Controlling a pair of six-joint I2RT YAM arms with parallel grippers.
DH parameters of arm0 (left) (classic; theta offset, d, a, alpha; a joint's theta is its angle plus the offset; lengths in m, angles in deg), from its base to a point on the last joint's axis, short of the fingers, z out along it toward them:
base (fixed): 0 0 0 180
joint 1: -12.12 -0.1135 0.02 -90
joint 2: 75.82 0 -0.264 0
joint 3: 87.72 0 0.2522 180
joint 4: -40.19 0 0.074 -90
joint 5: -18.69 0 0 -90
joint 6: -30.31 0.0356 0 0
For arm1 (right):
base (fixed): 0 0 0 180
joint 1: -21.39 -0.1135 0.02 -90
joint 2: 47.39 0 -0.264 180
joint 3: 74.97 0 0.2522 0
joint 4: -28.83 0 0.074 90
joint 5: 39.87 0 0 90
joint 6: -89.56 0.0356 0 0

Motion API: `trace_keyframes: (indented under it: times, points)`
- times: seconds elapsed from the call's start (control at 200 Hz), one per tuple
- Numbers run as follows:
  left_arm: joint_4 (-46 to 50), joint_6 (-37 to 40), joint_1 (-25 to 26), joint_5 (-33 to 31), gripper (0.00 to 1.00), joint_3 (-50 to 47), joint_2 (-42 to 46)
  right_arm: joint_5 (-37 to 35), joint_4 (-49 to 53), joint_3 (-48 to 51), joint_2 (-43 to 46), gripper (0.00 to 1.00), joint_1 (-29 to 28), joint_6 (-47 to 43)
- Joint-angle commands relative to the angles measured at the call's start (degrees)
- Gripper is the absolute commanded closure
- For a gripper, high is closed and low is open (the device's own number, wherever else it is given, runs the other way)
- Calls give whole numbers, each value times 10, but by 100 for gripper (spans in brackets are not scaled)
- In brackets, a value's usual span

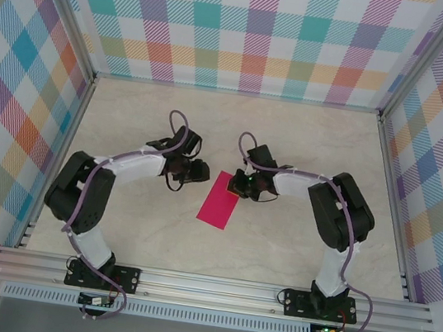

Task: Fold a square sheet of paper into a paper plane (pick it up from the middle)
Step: Rotate the square sheet of paper at the center of the table.

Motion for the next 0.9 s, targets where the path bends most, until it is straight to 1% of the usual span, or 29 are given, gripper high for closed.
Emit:
trace_keyframes:
  times: [0.0, 0.06, 0.075, 0.115, 0.17, 0.295, 0.375, 0.4, 0.425, 0.485, 0.555, 0.67, 0.785, 0.835, 0.895]
  points:
    - [-22, -43, -14, -55, 53, -39, 47, -19, -3, -16, -42, 89, -36, 92]
    - [-22, -60, -18, -68, 49, -64, 68, -31, -6, -46, -61, 89, -43, 120]
    - [-40, -64, -19, -71, 48, -69, 73, -33, -6, -52, -66, 89, -43, 125]
    - [-46, -74, -20, -81, 43, -82, 85, -44, 0, -71, -78, 89, -43, 136]
    - [-49, -86, -22, -88, 39, -97, 101, -70, 22, -99, -91, 89, -42, 140]
    - [-49, -97, -22, -98, 25, -119, 128, -123, 79, -144, -105, 90, -26, 133]
    - [-51, -94, -22, -94, 13, -126, 137, -166, 121, -154, -103, 90, -13, 133]
    - [-51, -94, -22, -92, 5, -127, 139, -179, 135, -156, -102, 90, -9, 131]
    - [-50, -95, -22, -93, 1, -128, 140, -193, 150, -158, -99, 90, -7, 132]
    - [-59, -102, -22, -90, 0, -135, 145, -223, 180, -157, -86, 91, -1, 139]
    - [-79, -108, -22, -67, 0, -141, 146, -244, 203, -147, -67, 91, 1, 159]
    - [-117, -125, -22, -6, 1, -143, 132, -224, 192, -116, -28, 91, 1, 187]
    - [-156, -157, -17, 53, 8, -142, 110, -215, 180, -85, 19, 90, 4, 198]
    - [-176, -176, -11, 75, 12, -143, 99, -214, 186, -80, 34, 90, 6, 192]
    - [-198, -197, 1, 93, 16, -142, 85, -191, 181, -72, 49, 89, 10, 170]
